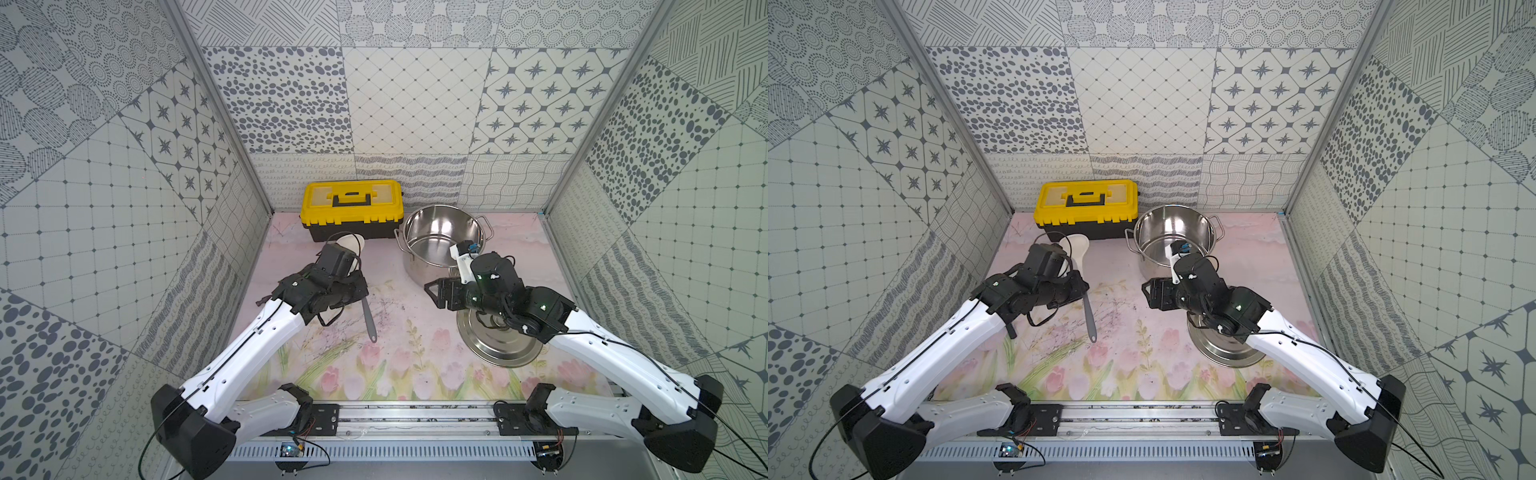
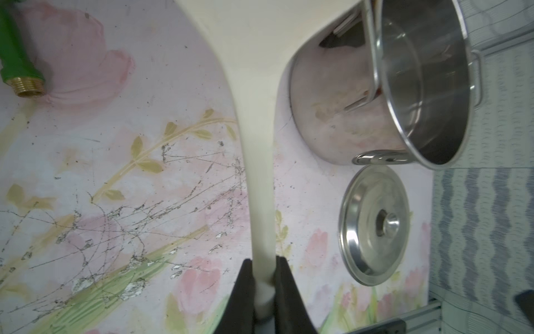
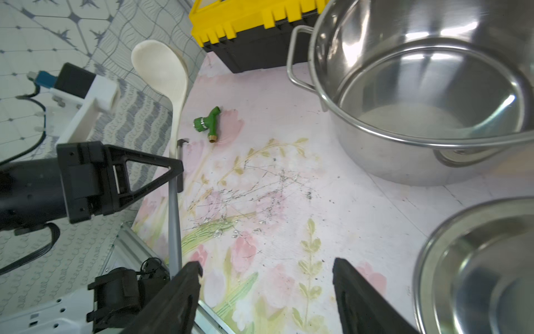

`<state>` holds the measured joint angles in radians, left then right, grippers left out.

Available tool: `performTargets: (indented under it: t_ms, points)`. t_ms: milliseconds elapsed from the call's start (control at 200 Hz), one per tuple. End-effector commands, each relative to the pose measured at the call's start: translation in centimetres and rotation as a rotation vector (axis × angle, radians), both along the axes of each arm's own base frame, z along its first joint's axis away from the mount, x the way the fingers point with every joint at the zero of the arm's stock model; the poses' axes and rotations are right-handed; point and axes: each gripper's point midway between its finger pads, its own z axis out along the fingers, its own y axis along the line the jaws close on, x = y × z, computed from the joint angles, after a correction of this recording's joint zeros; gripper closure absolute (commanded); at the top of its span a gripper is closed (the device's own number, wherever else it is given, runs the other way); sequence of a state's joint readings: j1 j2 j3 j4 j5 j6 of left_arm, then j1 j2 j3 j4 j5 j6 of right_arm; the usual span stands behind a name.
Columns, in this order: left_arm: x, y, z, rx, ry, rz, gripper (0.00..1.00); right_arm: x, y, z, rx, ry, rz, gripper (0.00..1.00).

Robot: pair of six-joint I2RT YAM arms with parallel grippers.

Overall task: Stir the soup with a spoon
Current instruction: Pick up the spoon from the center of the board.

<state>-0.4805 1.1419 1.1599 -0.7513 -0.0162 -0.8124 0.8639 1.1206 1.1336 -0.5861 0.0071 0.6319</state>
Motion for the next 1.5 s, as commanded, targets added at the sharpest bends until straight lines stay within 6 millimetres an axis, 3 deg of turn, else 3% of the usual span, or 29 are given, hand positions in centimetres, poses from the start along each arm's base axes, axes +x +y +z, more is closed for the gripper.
performTargets:
  t_ms: [0, 310, 480, 765, 885, 1055, 1496]
  points:
    - [-0.6, -1.2, 5.5, -0.334, 0.02, 0.122, 1.0, -0.8, 3.6, 3.1, 0.196, -0.032, 0.118, 0.21]
    - [2.4, -1.9, 10.6, -0.719, -0.111, 0.291, 1.0, -2.2, 7.7, 6.2, 0.393, 0.018, 0.204, 0.21]
    - [3.6, -2.0, 9.7, -0.892, -0.057, 0.413, 1.0, -3.0, 9.6, 6.5, 0.376, -0.001, 0.233, 0.21]
    - [3.1, -0.9, 8.4, -0.953, 0.002, 0.529, 1.0, -2.4, 8.9, 7.1, 0.365, -0.045, 0.194, 0.22]
    - [3.1, -1.0, 8.3, -0.958, 0.006, 0.523, 1.0, -1.9, 8.6, 7.3, 0.383, -0.028, 0.174, 0.29]
    - [3.1, -0.8, 8.3, -0.968, -0.007, 0.534, 1.0, -1.7, 9.0, 7.8, 0.426, 0.009, 0.18, 0.49]
    - [3.0, -0.9, 7.7, -0.995, 0.004, 0.539, 1.0, -1.4, 9.1, 7.7, 0.445, 0.023, 0.18, 0.58]
